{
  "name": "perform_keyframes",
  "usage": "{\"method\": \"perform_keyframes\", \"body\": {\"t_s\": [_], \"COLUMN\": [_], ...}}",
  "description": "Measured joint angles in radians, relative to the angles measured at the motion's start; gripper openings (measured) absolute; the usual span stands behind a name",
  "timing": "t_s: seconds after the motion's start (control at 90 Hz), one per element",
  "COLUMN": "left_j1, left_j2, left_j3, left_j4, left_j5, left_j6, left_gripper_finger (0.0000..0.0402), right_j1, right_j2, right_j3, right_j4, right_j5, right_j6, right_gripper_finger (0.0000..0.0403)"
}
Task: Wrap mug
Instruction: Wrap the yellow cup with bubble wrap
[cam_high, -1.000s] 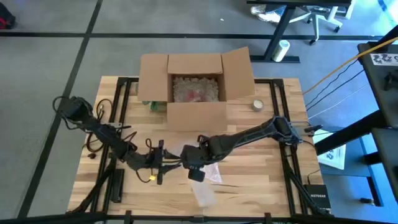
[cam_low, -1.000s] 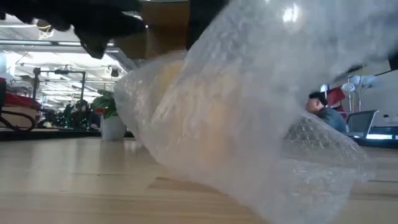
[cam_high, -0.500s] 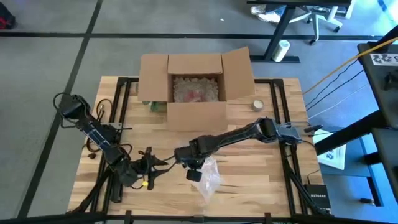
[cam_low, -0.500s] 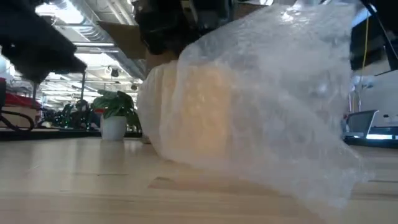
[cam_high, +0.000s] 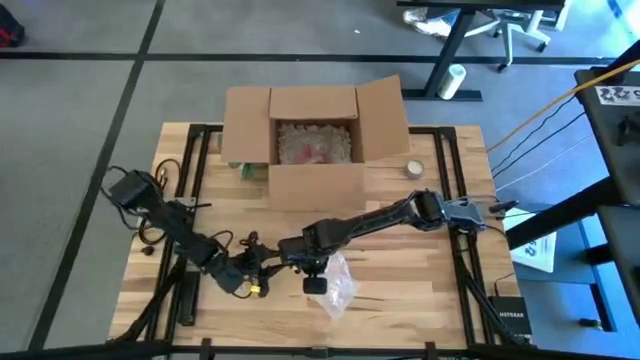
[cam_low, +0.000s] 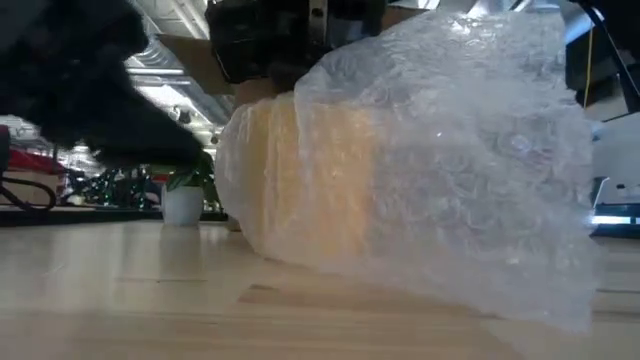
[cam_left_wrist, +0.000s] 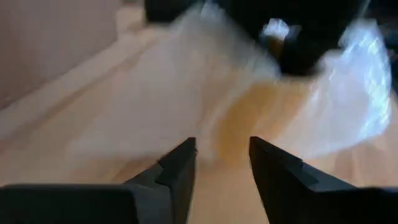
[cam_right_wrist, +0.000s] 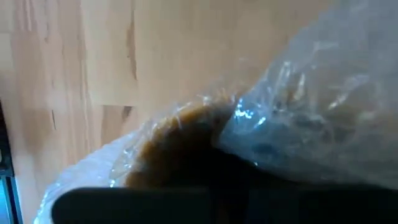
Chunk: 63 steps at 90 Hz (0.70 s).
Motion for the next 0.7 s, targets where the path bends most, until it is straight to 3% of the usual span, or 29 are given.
{"method": "perform_keyframes", "body": {"t_s": [0.222,0.489,0.7], "left_j1": [0.025,0.066,0.088], "left_j2": [0.007,0.007,0.007], "left_j3": [0.000,0.000,0.001], "left_j4": [0.221,0.245,0.250], "left_j5": [0.013,0.152,0.195], "left_j6": [0.259,0.232,0.222], "left_gripper_finger": [0.0132,0.0132,0.0132], "right_j1": [0.006,0.006,0.008], "right_j2": [0.001,0.006,0.006], "right_j3": [0.000,0.031,0.192], "right_j4": [0.012,0.013,-0.138], "right_j5": [-0.018,-0.013,0.042], "right_j6": [-0.006,-0.011,0.007], "right_gripper_finger": [0.0000,0.0000,0.0000]}}
